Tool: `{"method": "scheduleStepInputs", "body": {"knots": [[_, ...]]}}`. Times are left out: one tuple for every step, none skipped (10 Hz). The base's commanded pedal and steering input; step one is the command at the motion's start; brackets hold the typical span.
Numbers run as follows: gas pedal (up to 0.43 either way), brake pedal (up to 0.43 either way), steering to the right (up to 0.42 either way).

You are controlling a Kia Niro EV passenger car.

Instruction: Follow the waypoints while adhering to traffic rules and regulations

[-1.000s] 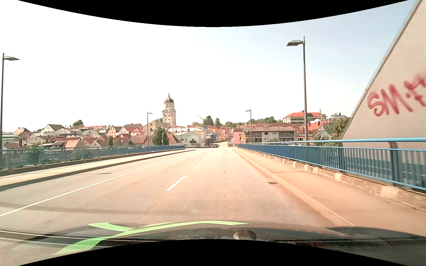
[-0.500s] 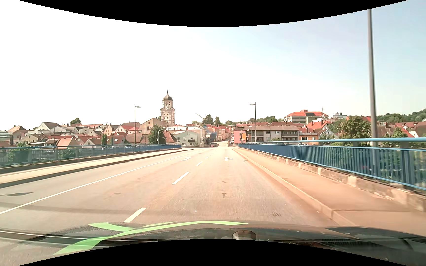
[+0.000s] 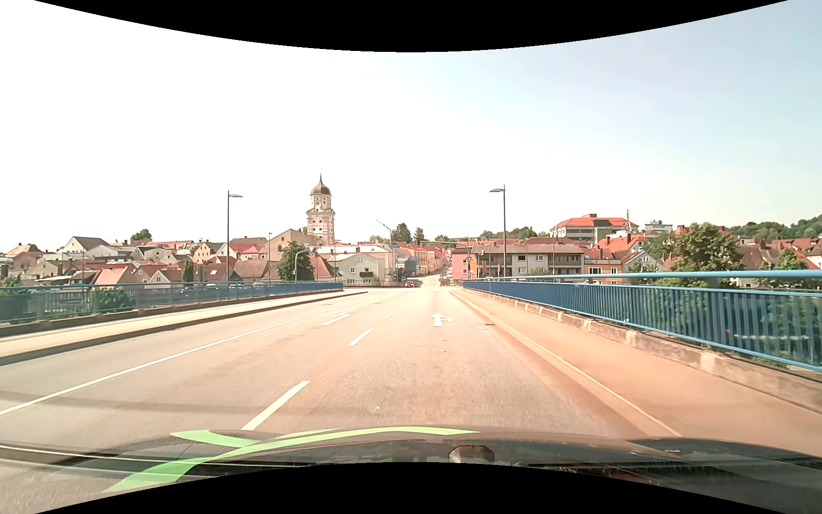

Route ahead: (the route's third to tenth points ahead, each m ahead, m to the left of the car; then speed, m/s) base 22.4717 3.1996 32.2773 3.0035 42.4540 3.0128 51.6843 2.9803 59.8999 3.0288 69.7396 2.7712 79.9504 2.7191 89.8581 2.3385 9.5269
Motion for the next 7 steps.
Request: {"method": "scheduleStepInputs", "body": {"knots": [[0.0,0.0,-0.003],[0.0,0.0,-0.003],[0.0,0.0,-0.003],[0.0,0.0,-0.003],[0.0,0.0,-0.003],[0.0,0.012,-0.003],[0.0,0.061,-0.003]]}}
